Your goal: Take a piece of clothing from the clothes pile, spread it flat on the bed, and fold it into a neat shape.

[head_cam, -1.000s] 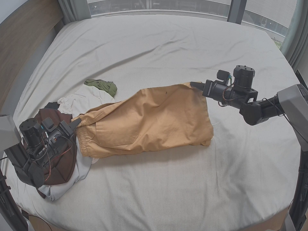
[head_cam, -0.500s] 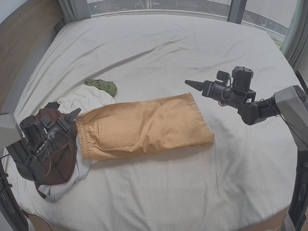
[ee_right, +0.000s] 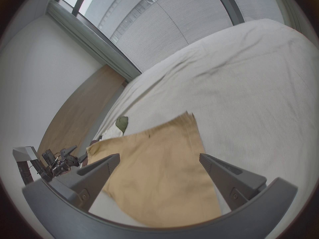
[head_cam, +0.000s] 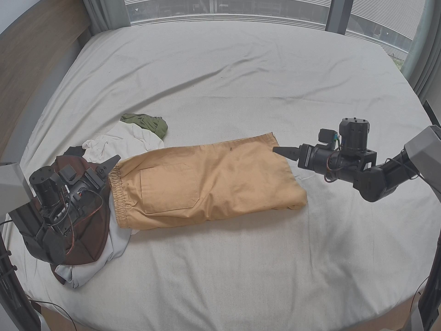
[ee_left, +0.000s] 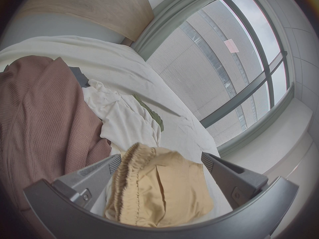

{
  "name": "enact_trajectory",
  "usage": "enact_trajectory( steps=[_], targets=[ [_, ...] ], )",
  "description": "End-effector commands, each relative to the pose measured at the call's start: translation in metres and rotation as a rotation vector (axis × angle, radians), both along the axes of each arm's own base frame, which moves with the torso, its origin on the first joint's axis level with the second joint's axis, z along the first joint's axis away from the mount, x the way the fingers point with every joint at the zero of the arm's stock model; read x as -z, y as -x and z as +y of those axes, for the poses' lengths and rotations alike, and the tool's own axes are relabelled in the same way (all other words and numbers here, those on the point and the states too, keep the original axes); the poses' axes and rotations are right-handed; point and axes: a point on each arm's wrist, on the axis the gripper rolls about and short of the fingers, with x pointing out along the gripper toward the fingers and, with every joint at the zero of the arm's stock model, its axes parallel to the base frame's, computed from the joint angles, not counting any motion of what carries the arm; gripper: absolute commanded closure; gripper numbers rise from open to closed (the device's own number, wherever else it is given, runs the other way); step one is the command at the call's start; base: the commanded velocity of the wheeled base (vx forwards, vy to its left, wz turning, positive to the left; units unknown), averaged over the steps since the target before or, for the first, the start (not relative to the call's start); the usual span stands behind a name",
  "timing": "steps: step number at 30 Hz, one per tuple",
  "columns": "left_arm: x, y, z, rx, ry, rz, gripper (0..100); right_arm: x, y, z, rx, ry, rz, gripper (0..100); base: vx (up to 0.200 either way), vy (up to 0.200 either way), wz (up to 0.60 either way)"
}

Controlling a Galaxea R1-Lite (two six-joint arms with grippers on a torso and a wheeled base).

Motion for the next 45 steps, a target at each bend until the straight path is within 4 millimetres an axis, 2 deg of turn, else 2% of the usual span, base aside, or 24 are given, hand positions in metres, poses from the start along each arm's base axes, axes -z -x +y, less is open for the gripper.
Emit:
enact_trajectory(
  steps=[1,7,13,18,21,28,36,40,45],
  targets=[
    [-0.001,0.016,-0.014,0.053,0.0,0.023,0,-0.003,0.04,0.002,0.001,0.01,0.063,0,0.0,0.0,0.0],
    [0.0,0.024,-0.021,0.085,-0.005,0.041,0,0.018,0.057,0.004,-0.002,0.041,0.148,0,0.0,0.0,0.0],
    [0.001,0.025,-0.022,0.091,-0.005,0.046,0,0.027,0.065,0.011,-0.012,0.065,0.19,0,0.0,0.0,0.0],
    [0.001,0.025,-0.022,0.091,-0.006,0.044,0,0.036,0.062,0.017,-0.001,0.092,0.227,0,0.0,0.0,0.0],
    [0.001,0.025,-0.022,0.091,-0.006,0.044,0,0.047,0.057,0.018,0.011,0.107,0.253,0,0.0,0.0,0.0],
    [0.001,0.025,-0.021,0.09,-0.006,0.044,0,0.06,0.06,0.027,0.009,0.111,0.307,0,0.0,0.0,0.0],
    [0.002,0.025,-0.021,0.09,-0.006,0.047,0,0.065,0.062,0.029,0.021,0.132,0.342,0,0.0,0.0,0.0],
    [0.001,0.025,-0.021,0.09,-0.006,0.044,0,0.075,0.055,0.03,0.033,0.13,0.361,0,0.0,0.0,0.0],
    [0.001,0.025,-0.02,0.088,-0.005,0.046,0,0.073,0.05,0.032,0.044,0.107,0.362,0,0.0,0.0,0.0]
  ],
)
